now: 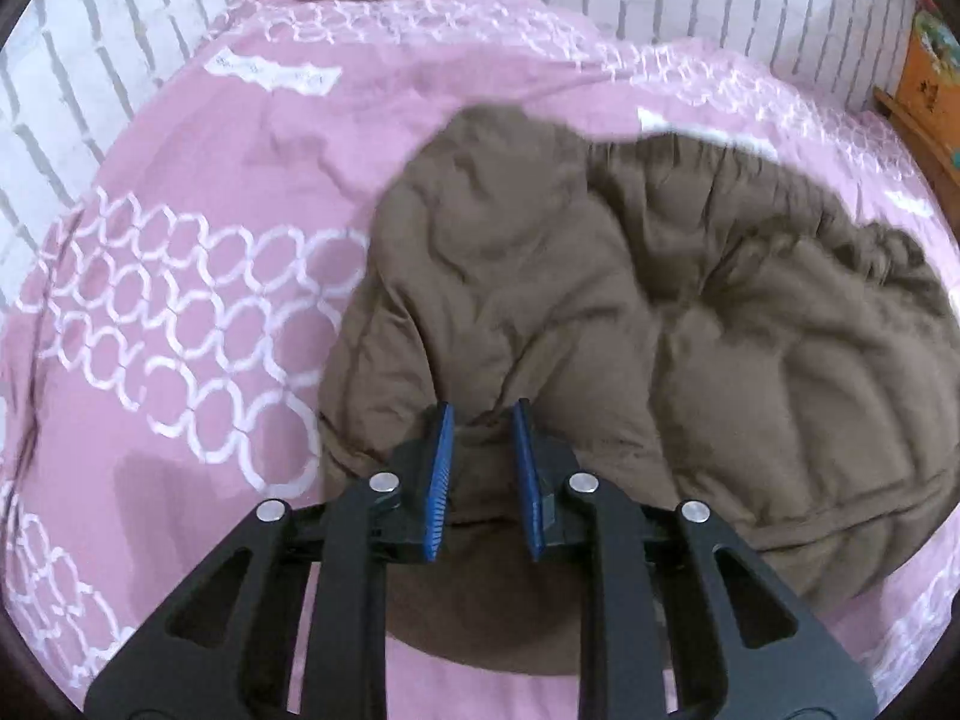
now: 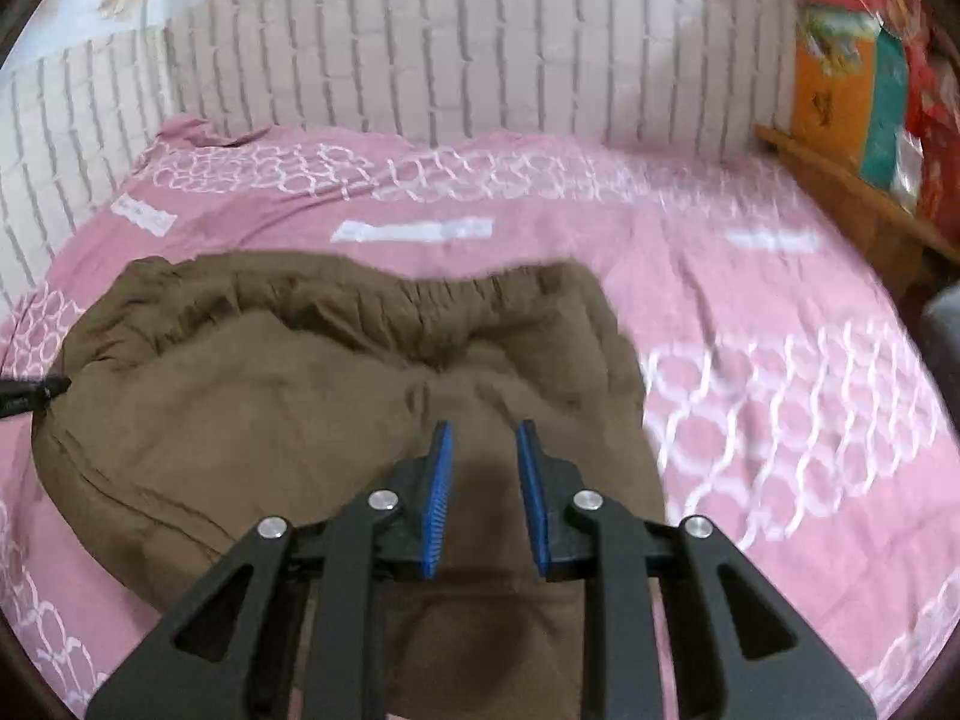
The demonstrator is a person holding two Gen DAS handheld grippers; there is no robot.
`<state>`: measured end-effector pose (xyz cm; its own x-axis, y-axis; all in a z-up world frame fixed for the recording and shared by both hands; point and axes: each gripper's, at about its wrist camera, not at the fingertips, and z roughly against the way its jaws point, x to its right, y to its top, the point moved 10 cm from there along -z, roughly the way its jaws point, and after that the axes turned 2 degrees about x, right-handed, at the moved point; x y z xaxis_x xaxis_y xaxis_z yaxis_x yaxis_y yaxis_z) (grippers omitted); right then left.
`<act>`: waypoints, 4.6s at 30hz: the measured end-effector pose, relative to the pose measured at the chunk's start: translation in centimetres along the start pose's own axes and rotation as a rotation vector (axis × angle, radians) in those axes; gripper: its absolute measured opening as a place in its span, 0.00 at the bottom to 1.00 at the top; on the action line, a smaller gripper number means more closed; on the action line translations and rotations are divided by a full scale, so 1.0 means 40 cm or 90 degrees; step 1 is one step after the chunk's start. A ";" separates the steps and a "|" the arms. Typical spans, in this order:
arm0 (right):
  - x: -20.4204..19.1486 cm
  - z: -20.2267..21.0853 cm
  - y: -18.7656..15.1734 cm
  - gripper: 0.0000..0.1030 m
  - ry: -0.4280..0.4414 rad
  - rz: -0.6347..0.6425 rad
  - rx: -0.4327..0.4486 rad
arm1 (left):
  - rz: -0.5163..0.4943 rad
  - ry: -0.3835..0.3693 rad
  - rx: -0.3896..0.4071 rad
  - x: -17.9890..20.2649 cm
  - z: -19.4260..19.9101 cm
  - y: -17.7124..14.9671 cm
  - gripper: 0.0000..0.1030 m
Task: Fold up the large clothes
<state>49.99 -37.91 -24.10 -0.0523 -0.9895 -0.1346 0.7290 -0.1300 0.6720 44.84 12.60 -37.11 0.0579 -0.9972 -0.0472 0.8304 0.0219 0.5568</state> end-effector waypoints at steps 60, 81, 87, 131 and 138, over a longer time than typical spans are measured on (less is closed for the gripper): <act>0.015 0.048 -0.004 0.56 -0.060 0.095 -0.024 | 0.038 0.031 0.003 -0.119 0.048 0.034 0.83; 0.110 -0.005 -0.047 0.84 -0.016 -0.015 -0.053 | -0.011 0.052 -0.021 -0.025 -0.097 0.079 0.85; 0.102 -0.031 -0.089 0.94 -0.033 0.009 -0.068 | -0.021 0.065 -0.029 -0.013 -0.147 0.059 0.89; 0.082 -0.104 -0.137 0.98 -0.049 -0.009 -0.091 | 0.030 -0.008 -0.006 -0.024 -0.153 -0.032 0.97; 0.077 -0.133 -0.163 0.98 0.024 -0.060 -0.160 | 0.018 -0.001 -0.008 -0.018 -0.183 0.010 0.97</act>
<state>48.72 -39.79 -32.78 -0.1066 -0.9701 -0.2179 0.8686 -0.1975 0.4544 49.20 13.83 -42.94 0.0804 -0.9963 -0.0311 0.8352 0.0503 0.5477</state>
